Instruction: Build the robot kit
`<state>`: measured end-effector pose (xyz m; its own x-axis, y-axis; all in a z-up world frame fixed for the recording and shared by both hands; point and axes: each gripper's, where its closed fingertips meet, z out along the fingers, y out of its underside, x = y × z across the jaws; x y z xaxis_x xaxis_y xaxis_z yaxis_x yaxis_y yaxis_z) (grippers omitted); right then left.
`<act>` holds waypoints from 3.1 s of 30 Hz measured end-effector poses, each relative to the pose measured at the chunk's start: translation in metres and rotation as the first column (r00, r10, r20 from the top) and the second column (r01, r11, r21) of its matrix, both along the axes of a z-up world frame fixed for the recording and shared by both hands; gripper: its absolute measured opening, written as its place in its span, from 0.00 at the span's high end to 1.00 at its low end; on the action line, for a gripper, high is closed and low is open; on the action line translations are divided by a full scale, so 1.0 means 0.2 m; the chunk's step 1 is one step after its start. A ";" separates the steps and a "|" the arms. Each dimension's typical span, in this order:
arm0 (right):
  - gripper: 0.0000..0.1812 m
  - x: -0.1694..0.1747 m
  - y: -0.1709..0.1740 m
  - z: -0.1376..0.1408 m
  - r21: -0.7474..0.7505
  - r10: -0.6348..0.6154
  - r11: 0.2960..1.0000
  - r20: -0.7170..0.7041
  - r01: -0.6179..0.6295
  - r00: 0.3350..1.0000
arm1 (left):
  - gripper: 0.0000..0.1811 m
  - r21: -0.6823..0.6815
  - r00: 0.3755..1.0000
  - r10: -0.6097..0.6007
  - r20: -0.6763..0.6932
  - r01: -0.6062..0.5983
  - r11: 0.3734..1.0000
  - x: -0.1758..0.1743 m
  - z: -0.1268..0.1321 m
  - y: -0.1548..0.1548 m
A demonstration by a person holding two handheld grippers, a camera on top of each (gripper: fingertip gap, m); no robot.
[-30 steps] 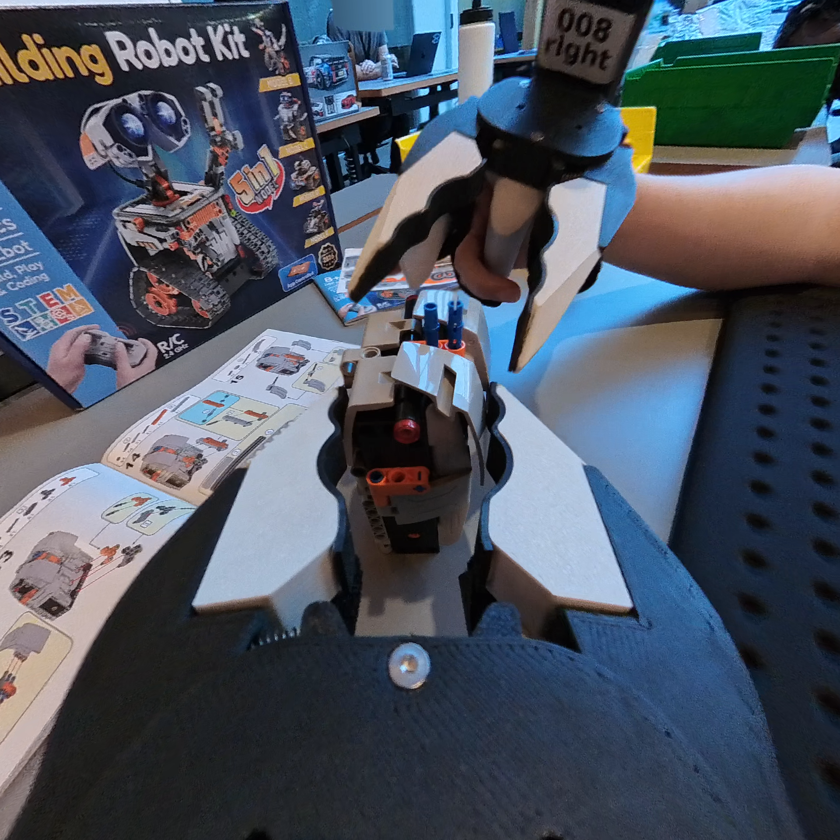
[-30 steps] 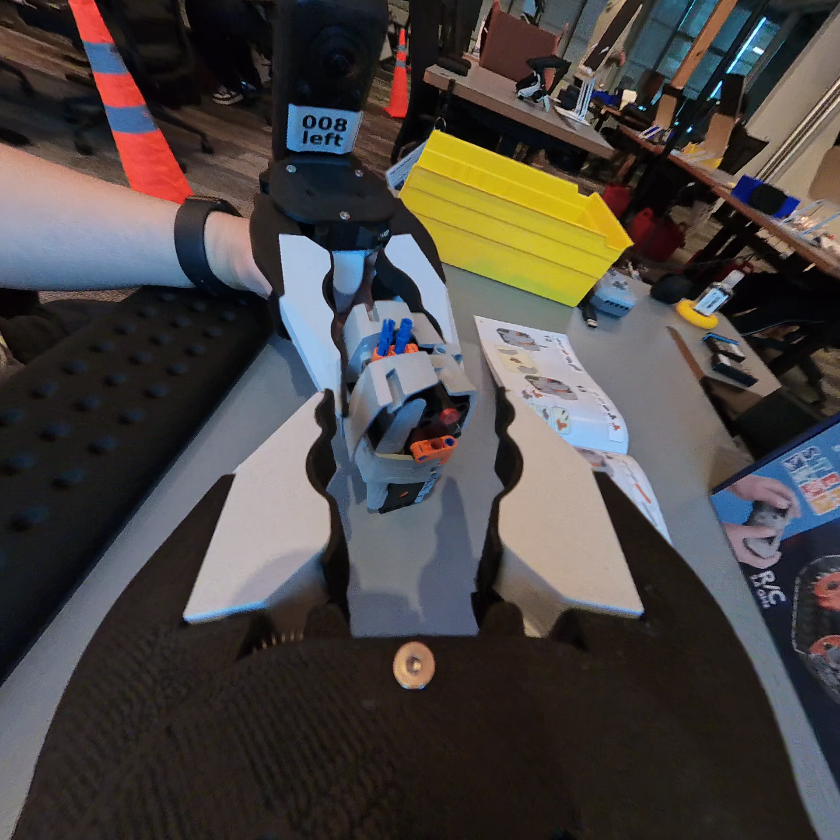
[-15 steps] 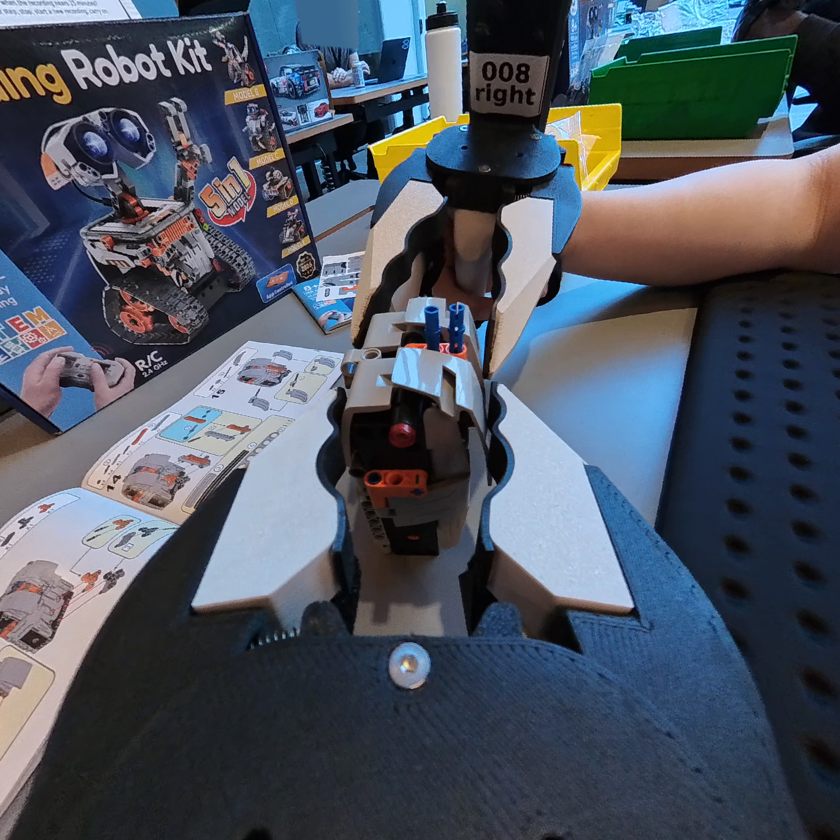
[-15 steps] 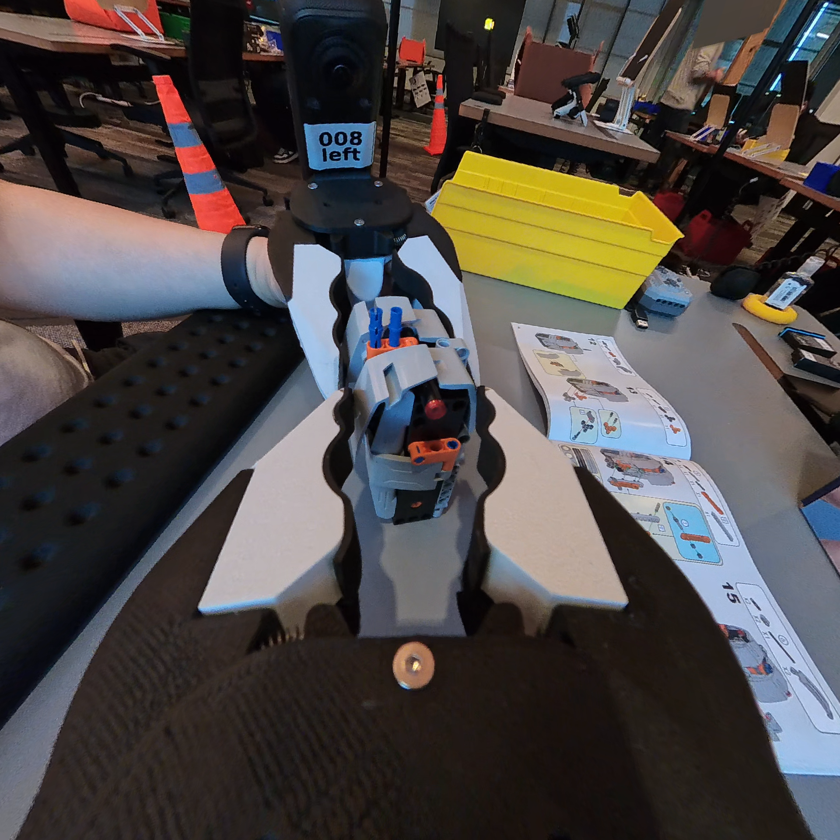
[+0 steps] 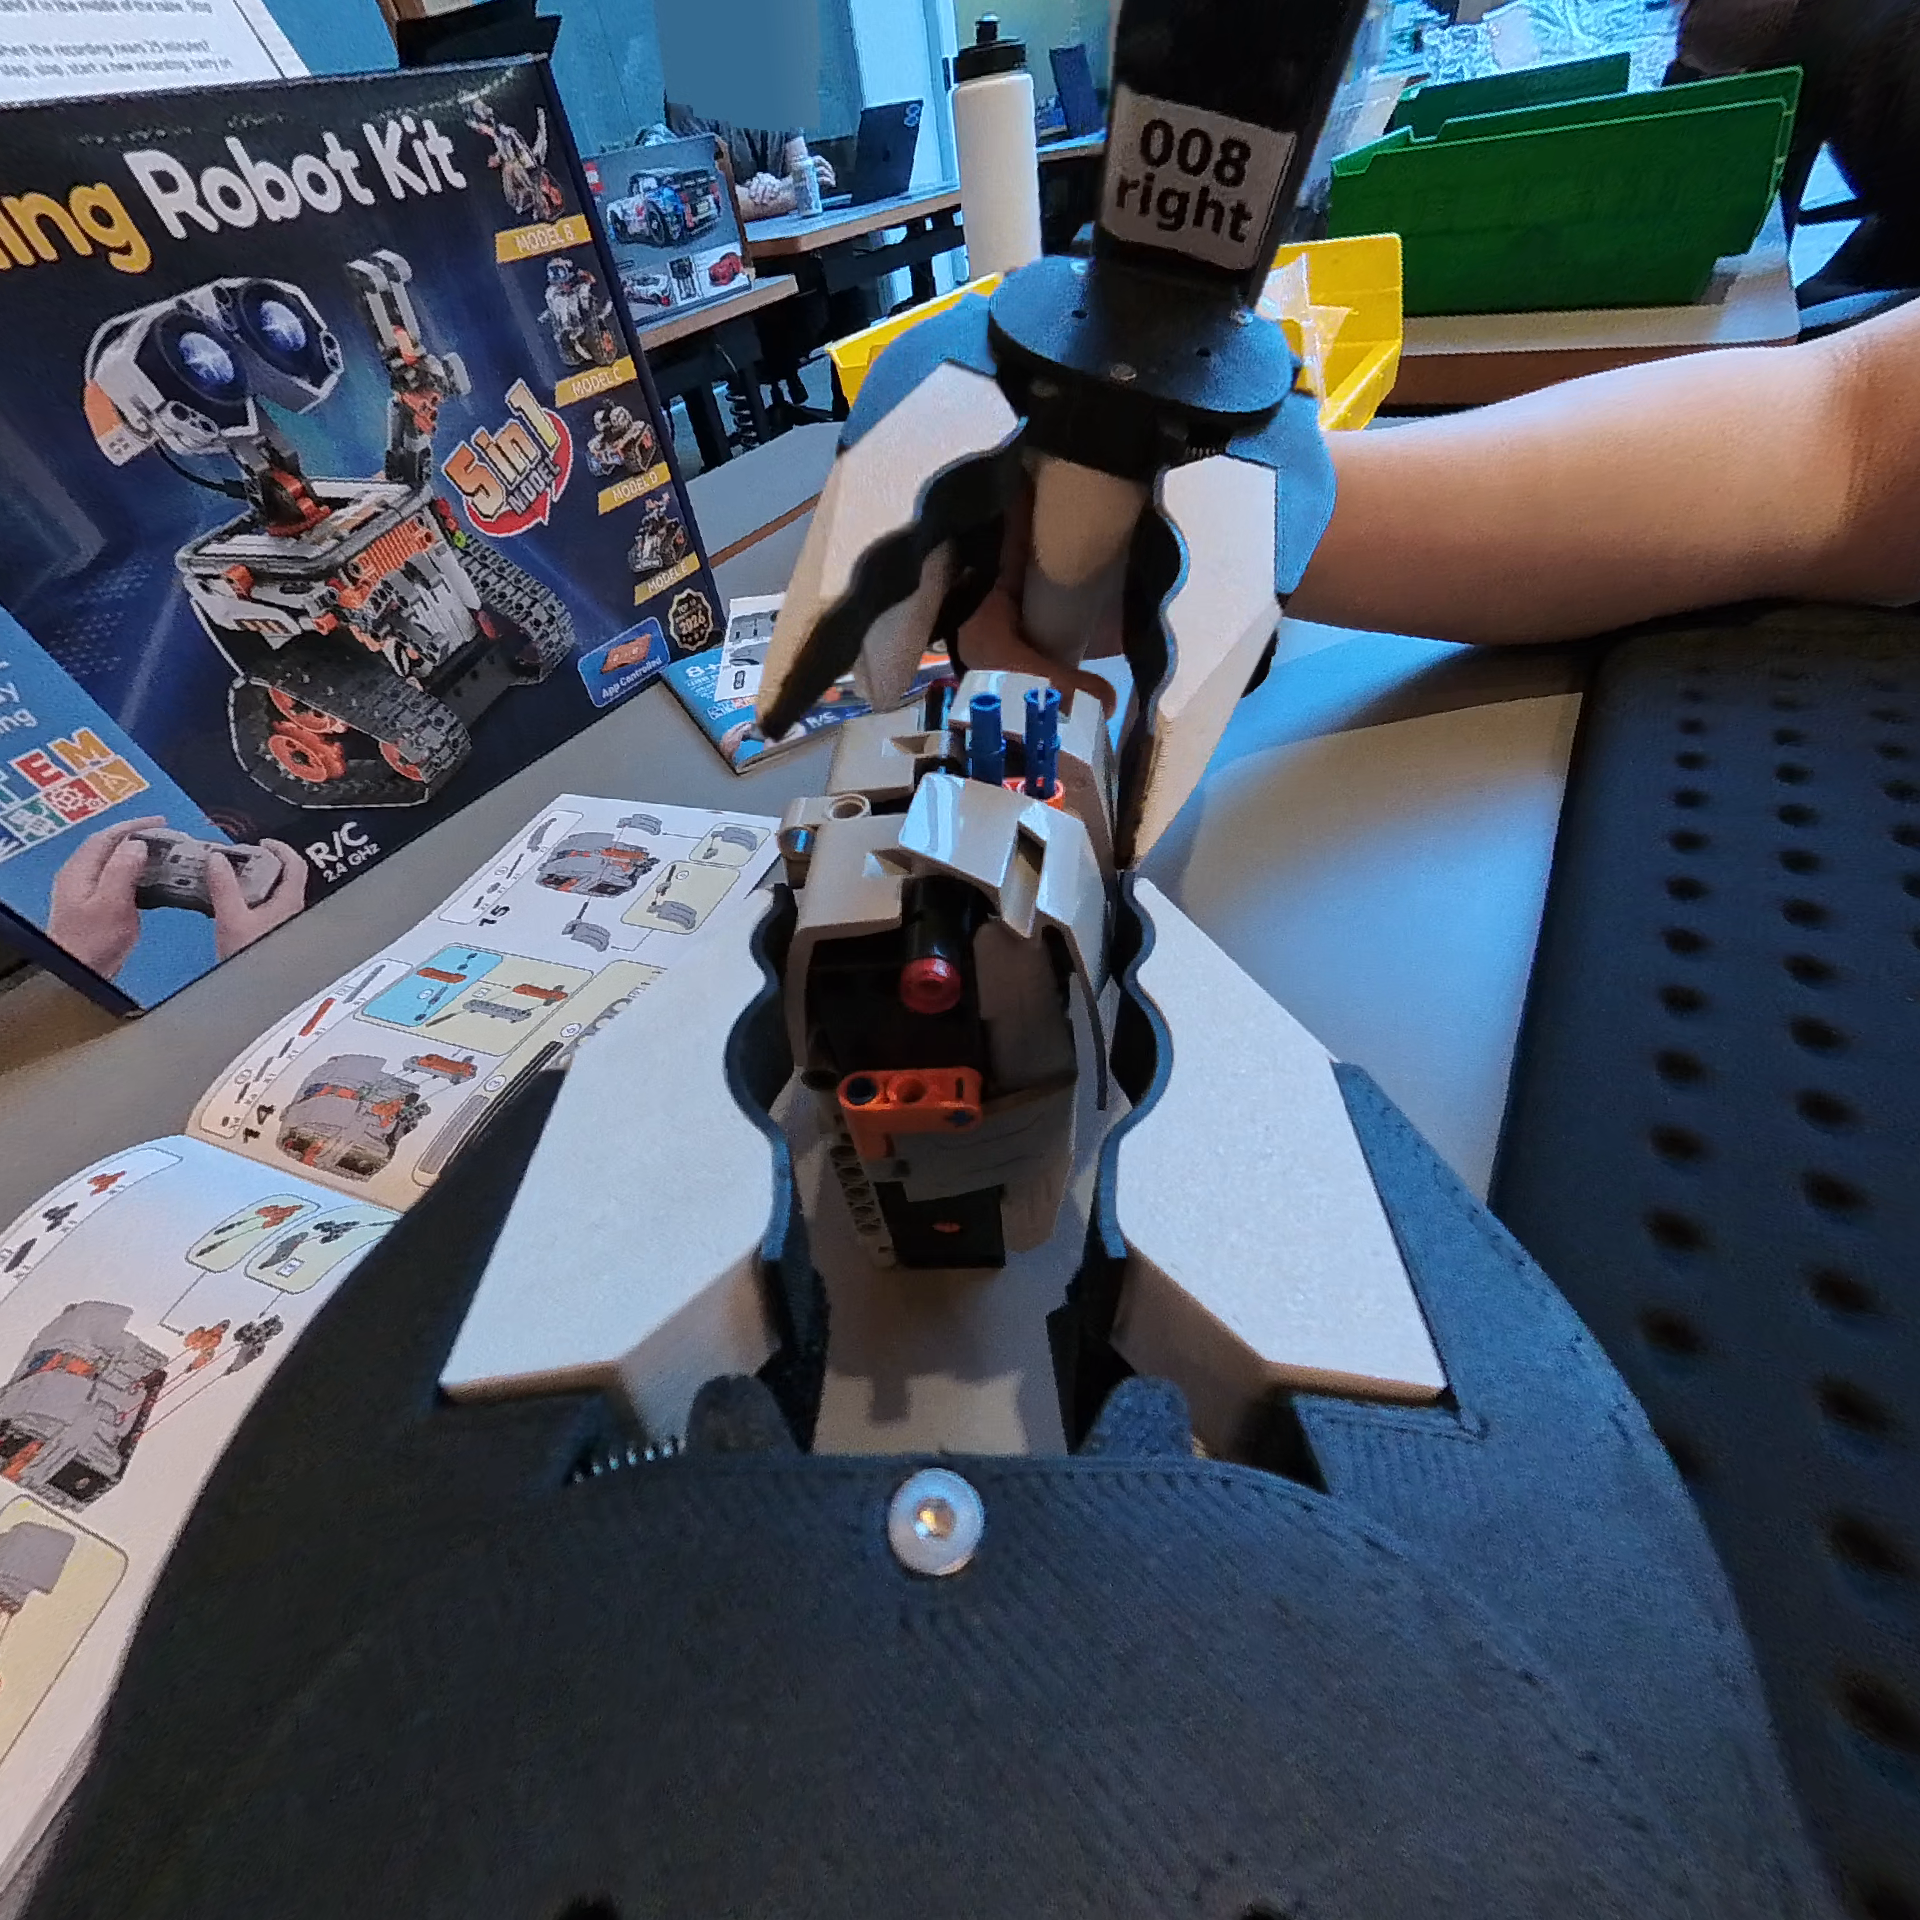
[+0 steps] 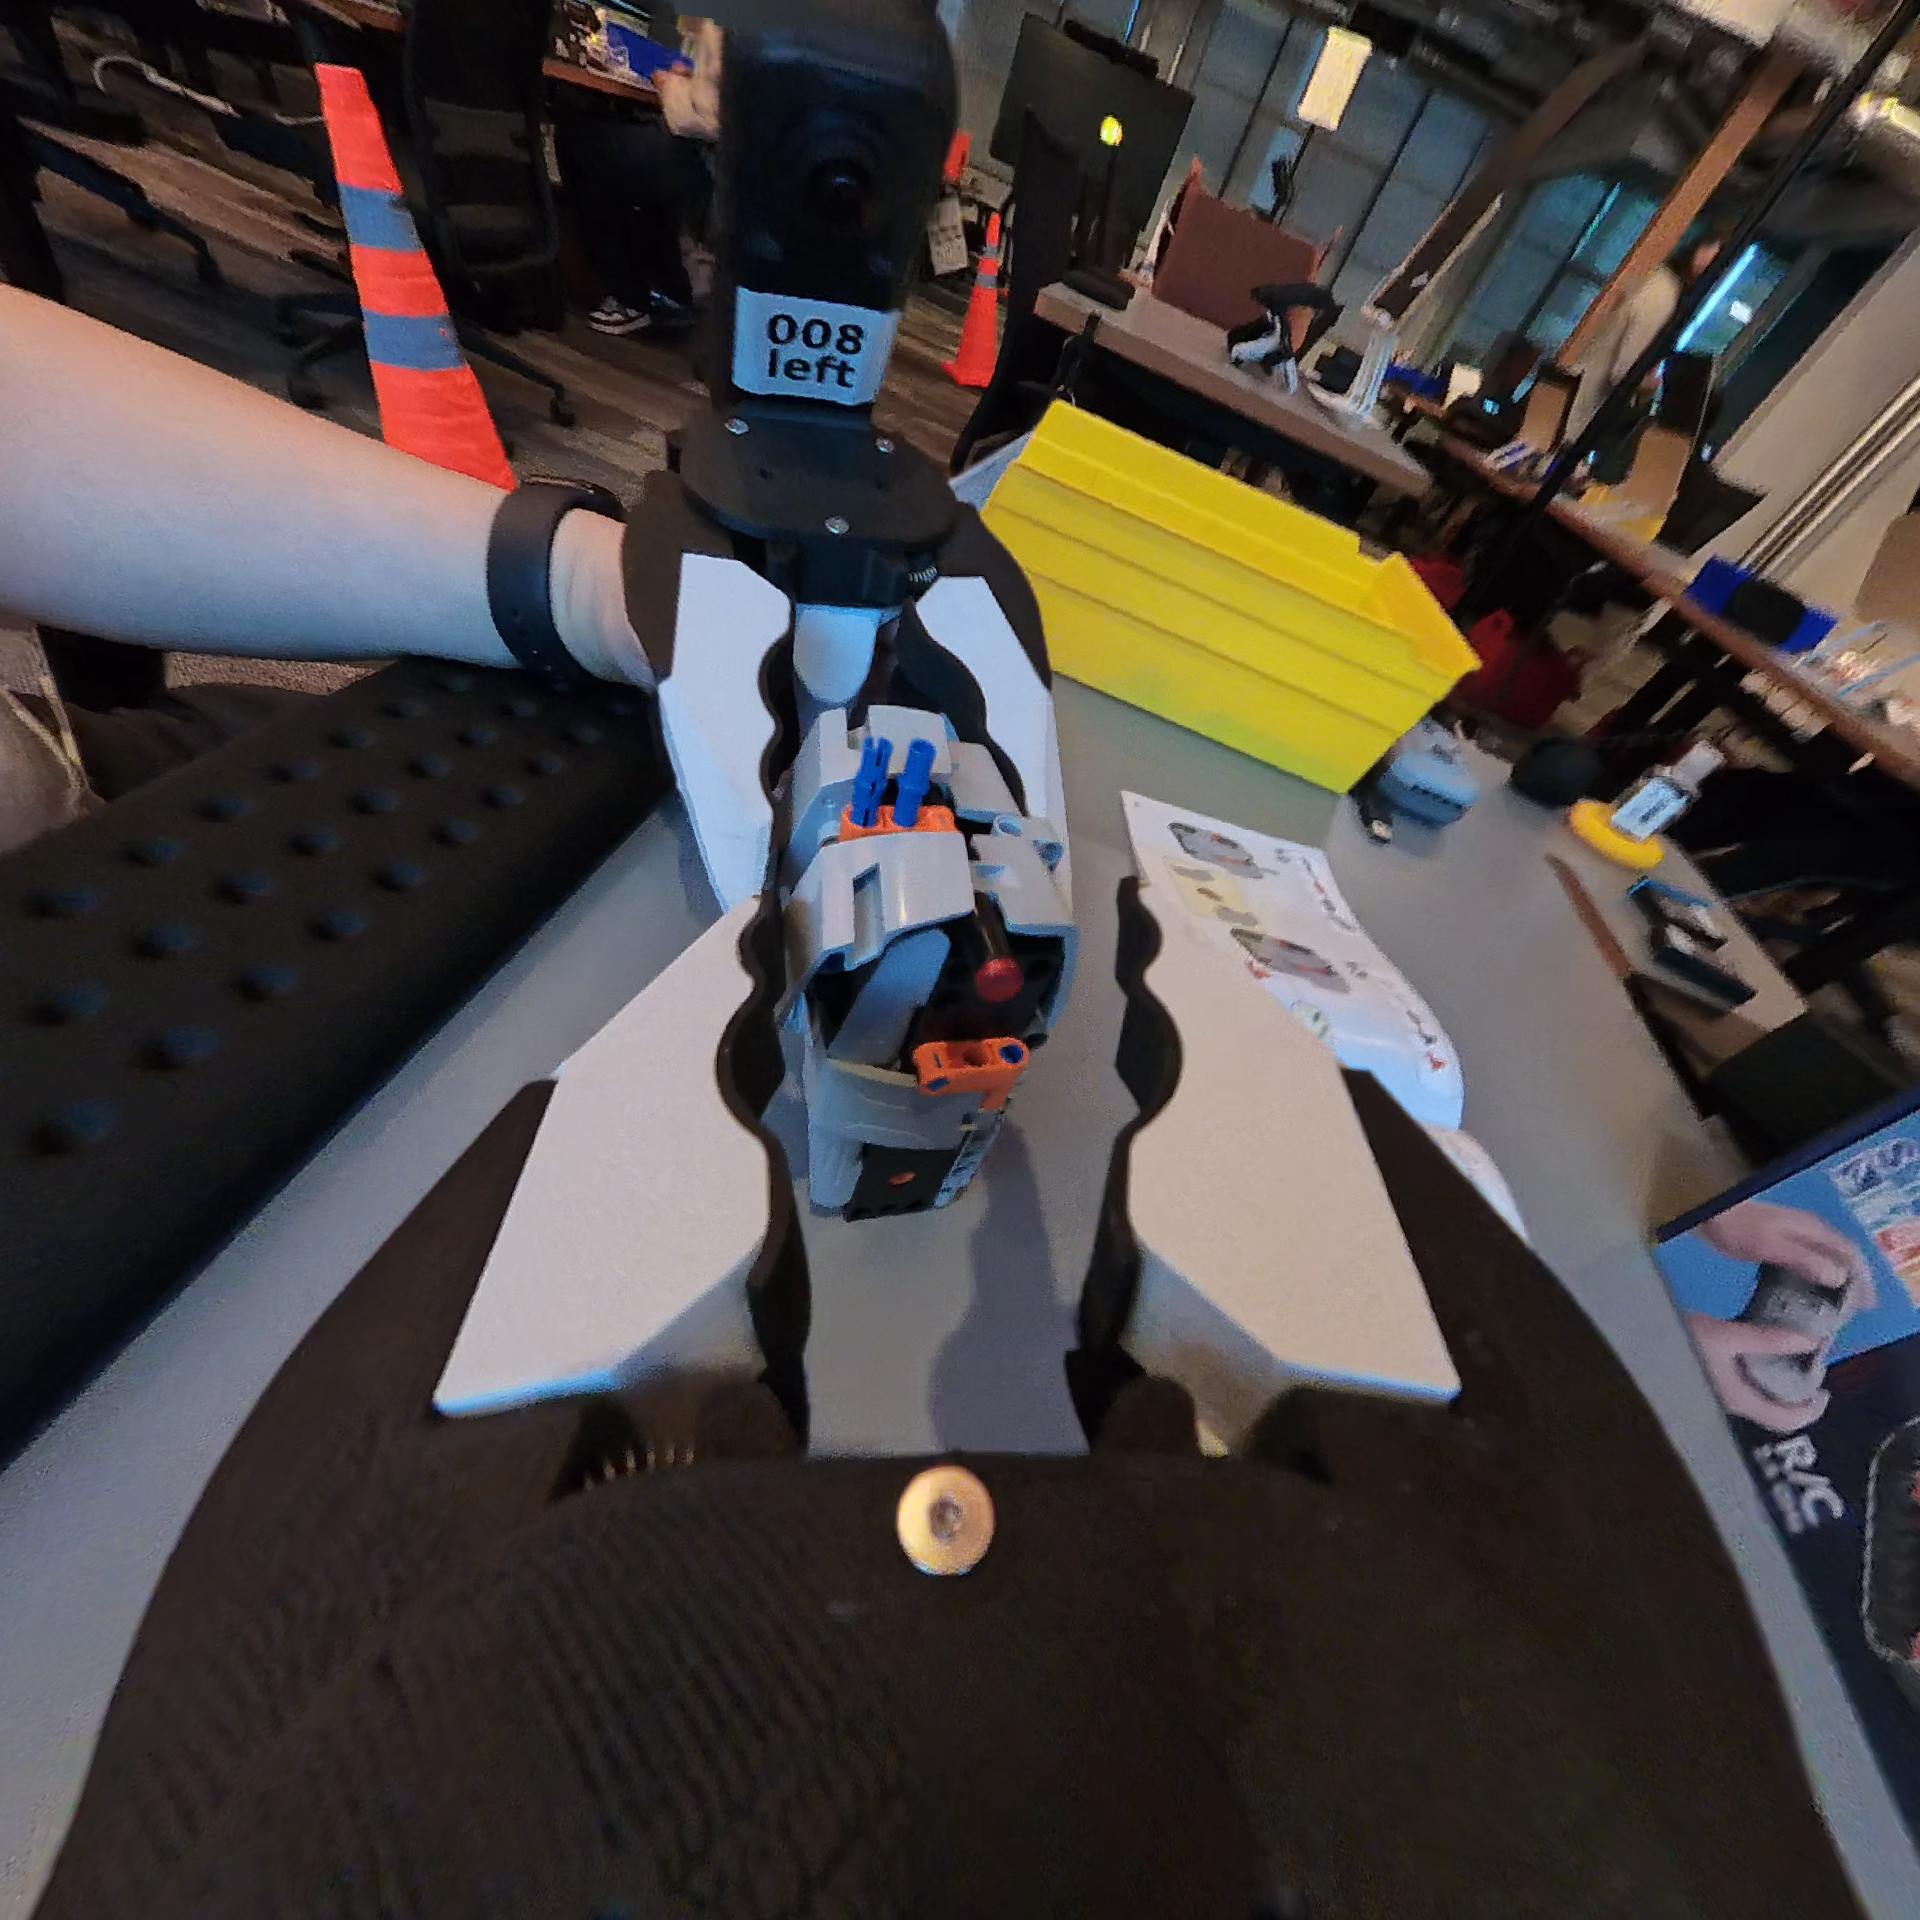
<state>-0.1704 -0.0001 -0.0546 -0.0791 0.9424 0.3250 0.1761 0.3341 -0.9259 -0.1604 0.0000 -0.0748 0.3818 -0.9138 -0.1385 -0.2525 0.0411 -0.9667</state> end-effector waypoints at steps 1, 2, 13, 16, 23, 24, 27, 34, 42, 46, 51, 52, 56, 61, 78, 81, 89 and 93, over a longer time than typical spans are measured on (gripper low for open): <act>0.66 0.00 -0.02 0.01 0.018 0.019 1.000 -0.006 -0.019 1.000 | 0.67 0.003 1.000 -0.009 -0.001 0.009 1.000 0.01 0.00 -0.01; 0.65 0.00 -0.04 0.02 0.023 0.041 0.999 -0.005 -0.041 0.999 | 0.67 0.005 1.000 -0.023 -0.003 0.023 1.000 0.02 0.00 -0.02; 0.68 0.01 -0.15 0.00 0.037 0.149 0.987 0.121 -0.154 0.981 | 0.67 0.061 0.995 -0.092 -0.042 0.095 0.994 0.09 0.00 -0.10; 0.69 0.02 -0.14 0.00 0.008 0.153 0.988 0.133 -0.155 0.979 | 0.67 0.061 0.994 -0.099 -0.043 0.101 0.993 0.09 0.00 -0.10; 0.71 0.02 -0.13 -0.01 -0.020 0.151 0.989 0.138 -0.150 0.979 | 0.67 0.045 0.994 -0.105 -0.040 0.106 0.993 0.09 0.00 -0.10; 0.71 0.02 -0.13 -0.01 -0.020 0.150 0.989 0.134 -0.148 0.980 | 0.67 0.037 0.994 -0.106 -0.036 0.107 0.994 0.09 0.00 -0.10; 0.72 0.02 -0.13 0.00 -0.029 0.146 0.989 0.128 -0.144 0.981 | 0.67 0.024 0.994 -0.101 -0.029 0.102 0.994 0.09 0.00 -0.10; 0.72 0.02 -0.12 0.00 -0.044 0.148 0.989 0.107 -0.144 0.983 | 0.67 0.011 0.995 -0.099 -0.022 0.099 0.995 0.09 0.00 -0.09; 0.72 0.02 -0.12 0.00 -0.103 0.160 0.983 0.083 -0.151 0.984 | 0.67 0.009 0.996 -0.091 -0.013 0.091 0.996 0.09 0.00 -0.08; 0.72 0.02 -0.11 0.00 -0.119 0.149 0.983 0.101 -0.137 0.984 | 0.66 0.015 0.996 -0.084 -0.021 0.084 0.996 0.09 0.00 -0.08; 0.72 0.03 -0.10 -0.01 -0.109 0.142 0.986 0.112 -0.129 0.984 | 0.67 0.000 0.996 -0.083 -0.030 0.083 0.997 0.10 -0.01 -0.07; 0.71 0.03 -0.10 -0.01 -0.095 0.140 0.987 0.116 -0.130 0.983 | 0.67 0.000 0.996 -0.079 -0.034 0.079 0.997 0.10 -0.01 -0.07; 0.70 0.05 -0.09 -0.01 -0.074 0.135 0.989 0.134 -0.126 0.982 | 0.67 -0.022 0.997 -0.073 -0.031 0.073 0.997 0.10 -0.01 -0.06; 0.73 0.08 -0.07 0.00 -0.074 0.135 0.989 0.149 -0.125 0.980 | 0.67 -0.039 0.998 -0.063 -0.020 0.062 0.997 0.09 -0.01 -0.05; 0.72 0.07 -0.06 -0.03 -0.039 0.100 0.995 0.185 -0.094 0.978 | 0.67 -0.029 0.999 -0.049 -0.024 0.048 0.998 0.08 -0.01 -0.04; 0.72 0.07 -0.06 -0.03 -0.031 0.100 0.995 0.185 -0.096 0.978 | 0.67 -0.015 0.998 -0.053 -0.026 0.052 0.999 0.07 -0.01 -0.04; 0.72 0.07 -0.05 -0.03 -0.055 0.099 0.994 0.181 -0.090 0.979 | 0.67 -0.047 0.999 -0.047 -0.007 0.047 0.998 0.07 0.00 -0.04; 0.72 0.07 -0.05 -0.03 -0.068 0.099 0.994 0.176 -0.088 0.979 | 0.67 -0.074 0.999 -0.051 0.017 0.052 0.996 0.07 0.00 -0.03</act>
